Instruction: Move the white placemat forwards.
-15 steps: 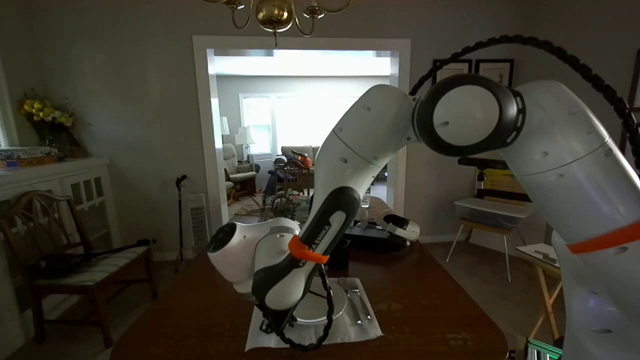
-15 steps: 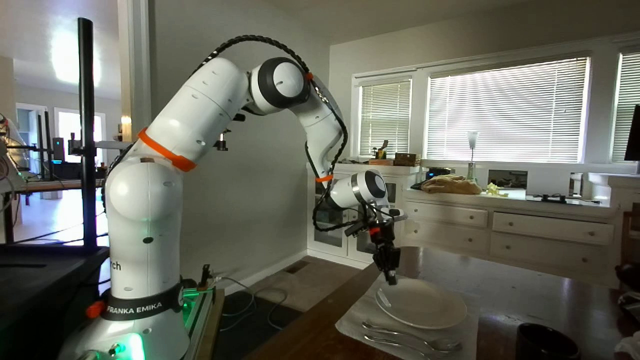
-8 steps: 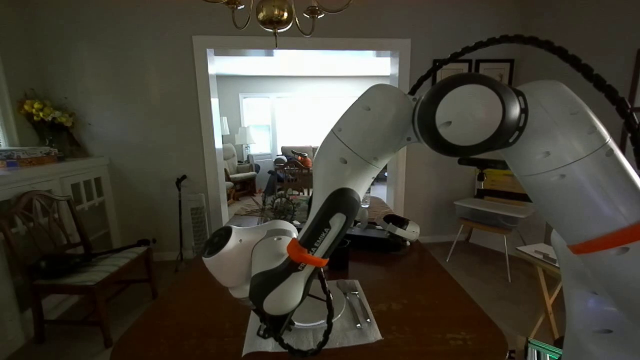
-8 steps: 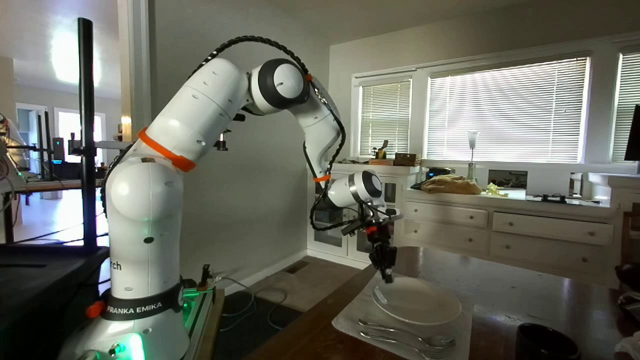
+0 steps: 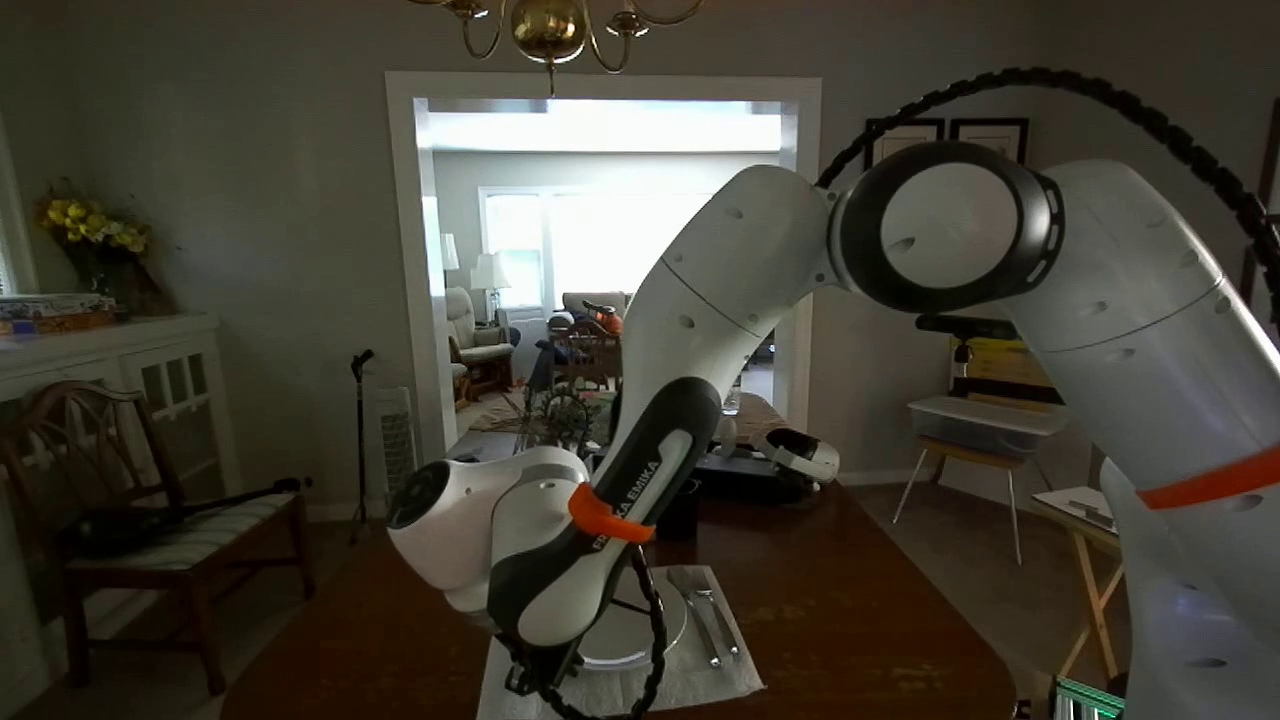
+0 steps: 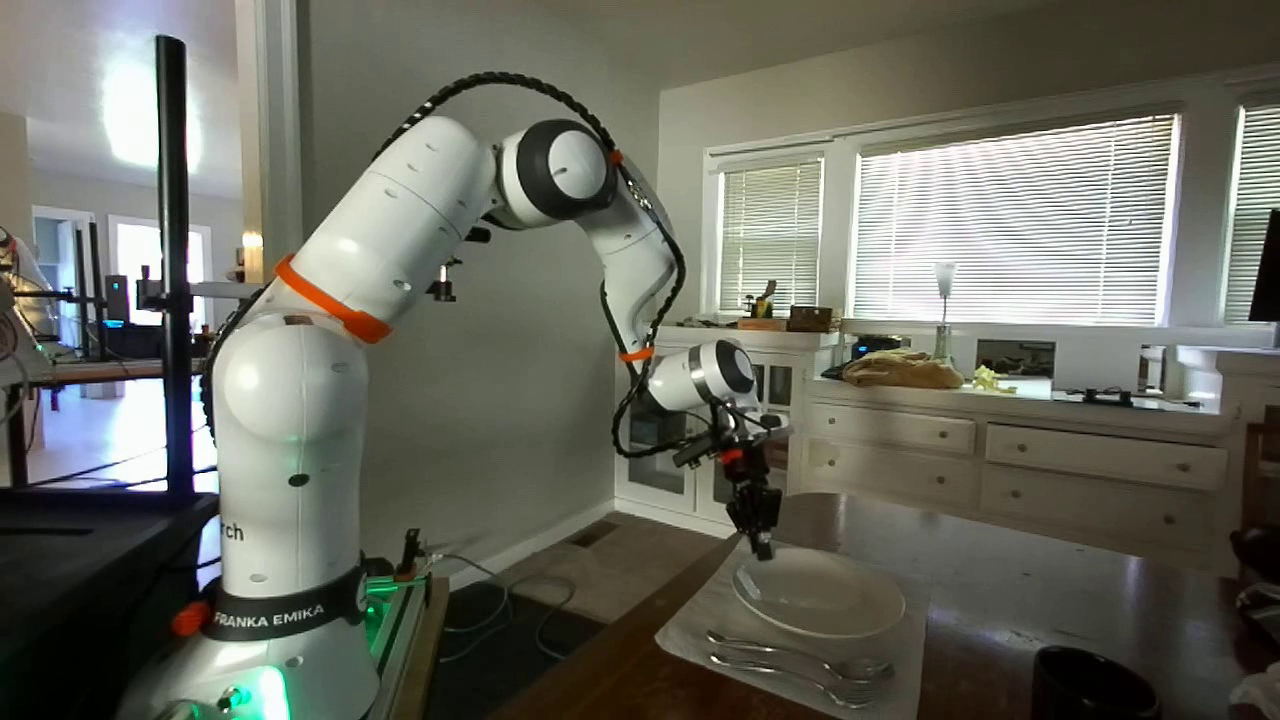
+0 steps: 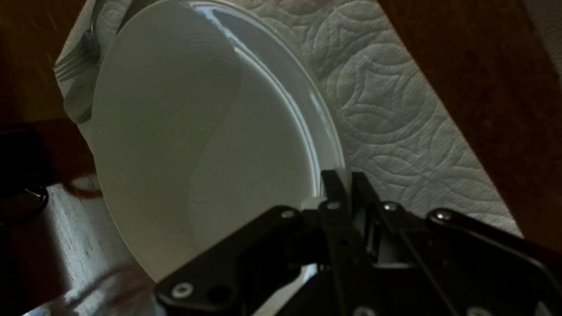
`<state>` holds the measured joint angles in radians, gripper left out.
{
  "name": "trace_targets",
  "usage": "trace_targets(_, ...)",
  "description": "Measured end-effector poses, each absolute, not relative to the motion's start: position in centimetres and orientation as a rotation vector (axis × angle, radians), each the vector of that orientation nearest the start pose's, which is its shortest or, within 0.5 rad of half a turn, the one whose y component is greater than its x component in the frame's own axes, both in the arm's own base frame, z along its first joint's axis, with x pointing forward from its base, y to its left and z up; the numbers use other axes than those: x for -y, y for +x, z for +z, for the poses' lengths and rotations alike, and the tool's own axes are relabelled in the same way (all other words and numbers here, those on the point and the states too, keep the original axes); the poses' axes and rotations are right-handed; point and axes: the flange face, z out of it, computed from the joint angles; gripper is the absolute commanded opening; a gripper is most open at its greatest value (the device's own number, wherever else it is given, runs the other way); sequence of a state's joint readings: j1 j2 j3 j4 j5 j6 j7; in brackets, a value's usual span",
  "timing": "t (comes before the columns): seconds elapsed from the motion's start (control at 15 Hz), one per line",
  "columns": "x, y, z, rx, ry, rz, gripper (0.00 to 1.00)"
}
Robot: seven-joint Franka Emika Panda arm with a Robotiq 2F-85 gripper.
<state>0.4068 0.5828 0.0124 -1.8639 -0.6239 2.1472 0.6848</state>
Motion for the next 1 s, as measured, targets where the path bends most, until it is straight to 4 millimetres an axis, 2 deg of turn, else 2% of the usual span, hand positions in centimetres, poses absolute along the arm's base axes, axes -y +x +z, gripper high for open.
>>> trace_targets(0.4,-23.48,56.06,18.58,-0.198,2.593,-0.042,0.03)
trace_targets(1.0,-23.70,55.93,18.85,-0.064,2.639,-0.131,0.03)
